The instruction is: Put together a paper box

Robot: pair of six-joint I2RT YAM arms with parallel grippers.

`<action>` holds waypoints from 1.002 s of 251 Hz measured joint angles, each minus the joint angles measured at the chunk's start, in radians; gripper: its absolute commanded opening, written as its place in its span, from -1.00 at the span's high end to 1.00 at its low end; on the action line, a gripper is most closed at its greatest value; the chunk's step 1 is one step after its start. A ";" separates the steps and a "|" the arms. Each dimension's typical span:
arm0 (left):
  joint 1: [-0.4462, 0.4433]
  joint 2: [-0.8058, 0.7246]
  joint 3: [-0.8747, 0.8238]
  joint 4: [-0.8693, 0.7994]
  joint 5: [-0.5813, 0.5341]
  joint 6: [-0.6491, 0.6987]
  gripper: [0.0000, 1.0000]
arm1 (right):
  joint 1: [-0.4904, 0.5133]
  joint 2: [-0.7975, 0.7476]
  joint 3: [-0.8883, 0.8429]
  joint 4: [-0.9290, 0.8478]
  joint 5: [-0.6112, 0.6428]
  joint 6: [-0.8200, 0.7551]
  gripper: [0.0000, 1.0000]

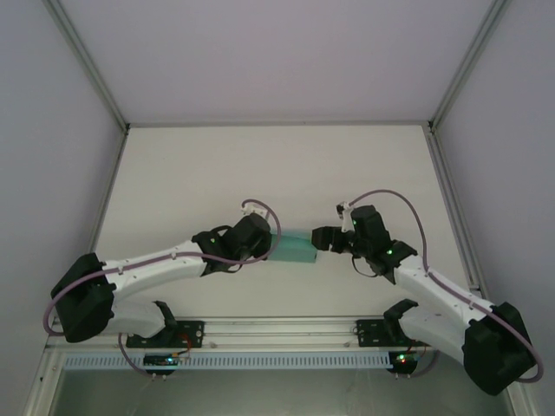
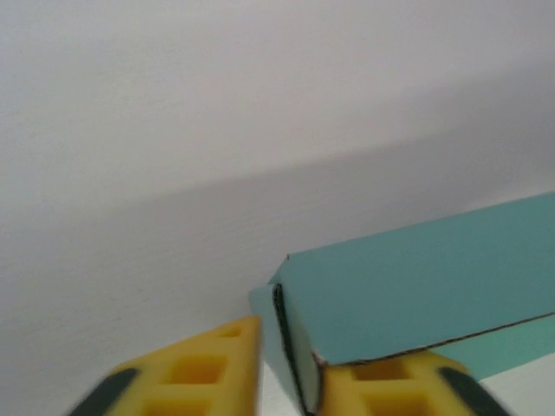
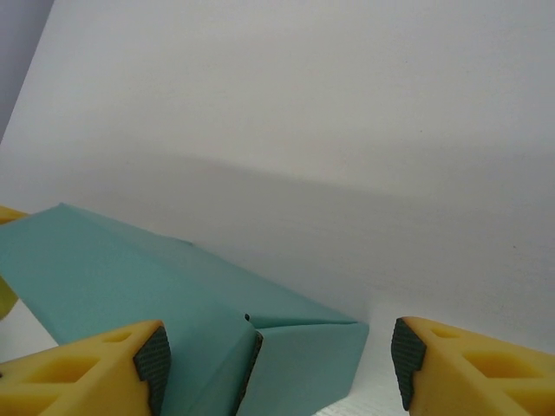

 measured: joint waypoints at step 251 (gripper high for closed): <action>0.109 -0.084 0.068 -0.169 0.399 0.117 -1.00 | 0.040 0.003 -0.045 0.078 0.078 0.048 -0.25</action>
